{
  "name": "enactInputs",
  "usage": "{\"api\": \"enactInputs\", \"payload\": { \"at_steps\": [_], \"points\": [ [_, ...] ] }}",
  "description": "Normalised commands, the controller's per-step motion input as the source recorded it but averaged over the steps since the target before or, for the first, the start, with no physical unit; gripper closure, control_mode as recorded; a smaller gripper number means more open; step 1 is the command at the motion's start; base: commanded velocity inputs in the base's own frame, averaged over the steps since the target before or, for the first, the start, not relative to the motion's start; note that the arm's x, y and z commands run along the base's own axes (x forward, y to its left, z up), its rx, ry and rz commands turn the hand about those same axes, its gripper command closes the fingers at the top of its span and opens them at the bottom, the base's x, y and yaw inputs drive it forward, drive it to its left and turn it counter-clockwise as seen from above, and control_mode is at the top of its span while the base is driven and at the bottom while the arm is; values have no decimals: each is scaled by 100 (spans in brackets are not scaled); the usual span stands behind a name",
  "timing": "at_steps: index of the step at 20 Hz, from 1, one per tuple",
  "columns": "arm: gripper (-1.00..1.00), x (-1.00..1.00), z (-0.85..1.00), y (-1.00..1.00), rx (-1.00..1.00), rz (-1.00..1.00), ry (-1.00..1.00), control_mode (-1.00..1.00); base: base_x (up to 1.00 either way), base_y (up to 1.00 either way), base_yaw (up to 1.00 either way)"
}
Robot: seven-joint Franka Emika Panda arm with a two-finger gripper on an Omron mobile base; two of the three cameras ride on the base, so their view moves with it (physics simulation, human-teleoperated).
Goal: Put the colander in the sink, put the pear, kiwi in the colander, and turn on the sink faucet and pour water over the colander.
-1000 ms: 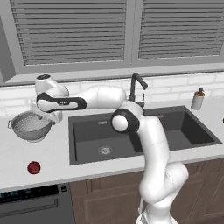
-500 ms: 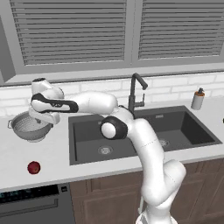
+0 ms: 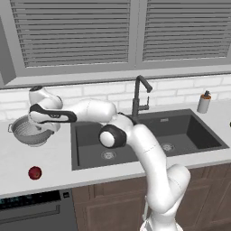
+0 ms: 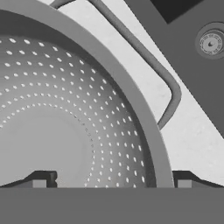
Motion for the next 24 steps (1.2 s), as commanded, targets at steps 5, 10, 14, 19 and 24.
{"api": "enactInputs", "payload": {
  "at_steps": [5,10,14,19,24],
  "points": [
    [-100,-4,-52,0,7,0,0,-100,0,0,0],
    [100,2,-42,-5,7,0,0,-100,0,0,0],
    [100,-5,-16,-24,0,0,0,-100,0,0,0],
    [100,-24,0,-37,0,-1,0,-100,0,0,0],
    [100,-28,19,-49,0,-1,0,-100,0,0,0]
  ]
}}
